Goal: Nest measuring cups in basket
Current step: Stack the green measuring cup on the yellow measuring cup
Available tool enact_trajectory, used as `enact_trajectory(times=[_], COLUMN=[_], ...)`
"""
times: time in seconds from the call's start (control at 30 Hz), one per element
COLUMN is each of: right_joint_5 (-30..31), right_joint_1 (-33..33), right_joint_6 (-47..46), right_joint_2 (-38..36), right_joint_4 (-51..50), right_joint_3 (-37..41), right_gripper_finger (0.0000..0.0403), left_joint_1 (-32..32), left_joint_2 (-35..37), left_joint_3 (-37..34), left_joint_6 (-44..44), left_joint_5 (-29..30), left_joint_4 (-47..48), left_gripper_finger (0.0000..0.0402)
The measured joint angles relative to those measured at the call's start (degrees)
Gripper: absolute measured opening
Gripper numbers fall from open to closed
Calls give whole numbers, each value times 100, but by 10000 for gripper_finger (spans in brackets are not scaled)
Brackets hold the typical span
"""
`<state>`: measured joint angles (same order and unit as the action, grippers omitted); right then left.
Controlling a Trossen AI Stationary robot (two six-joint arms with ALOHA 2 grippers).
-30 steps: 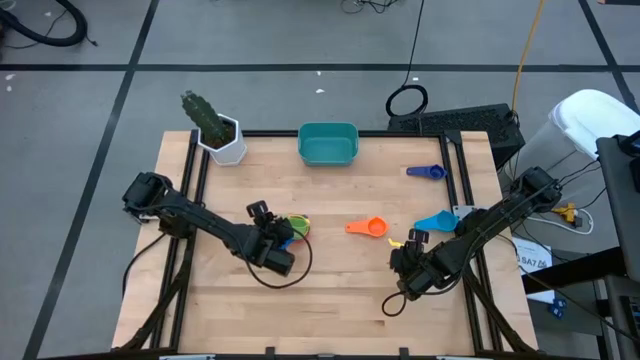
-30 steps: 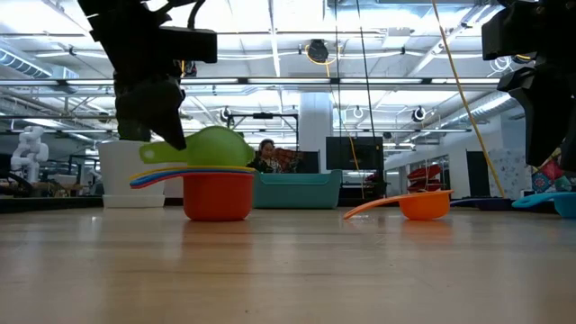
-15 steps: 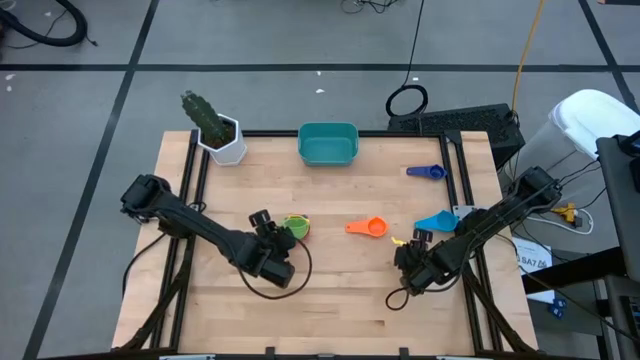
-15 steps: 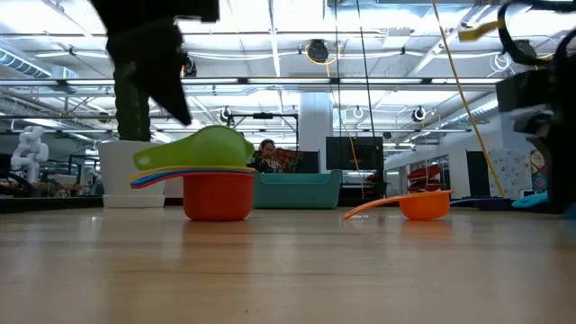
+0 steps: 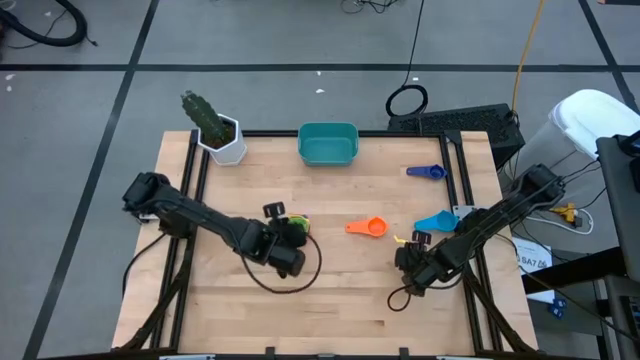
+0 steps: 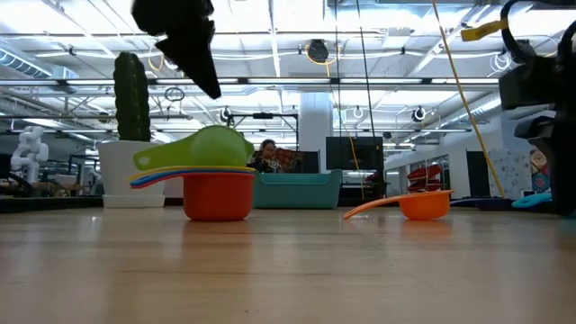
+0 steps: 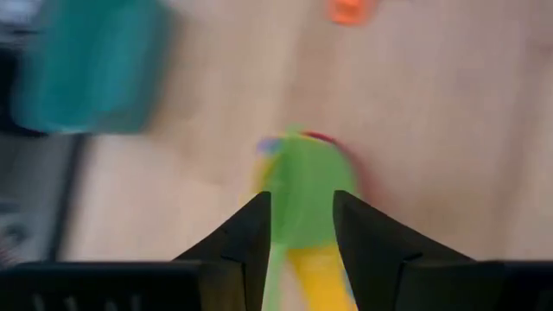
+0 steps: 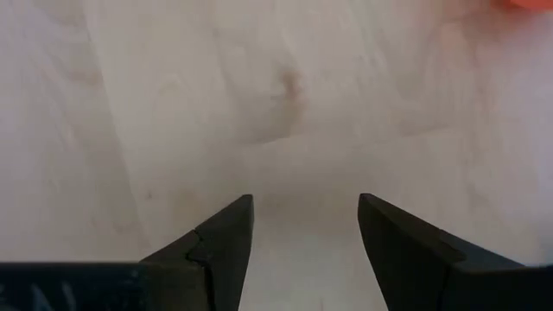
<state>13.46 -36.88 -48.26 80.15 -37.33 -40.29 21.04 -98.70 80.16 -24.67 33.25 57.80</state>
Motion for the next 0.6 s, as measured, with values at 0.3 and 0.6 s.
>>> enact_trajectory(times=[0.3,0.6], right_joint_5=[134,146], right_joint_1=[-16,-166], right_joint_6=[87,95], right_joint_2=[-250,-303], right_joint_4=[173,215], right_joint_3=[0,-4], right_gripper_finger=[201,201], left_joint_1=[-785,-1182], left_joint_2=[13,90], left_joint_3=[0,-14], left_joint_6=[352,566], left_joint_5=[-845,-621], left_joint_4=[66,303], left_gripper_finger=[129,75])
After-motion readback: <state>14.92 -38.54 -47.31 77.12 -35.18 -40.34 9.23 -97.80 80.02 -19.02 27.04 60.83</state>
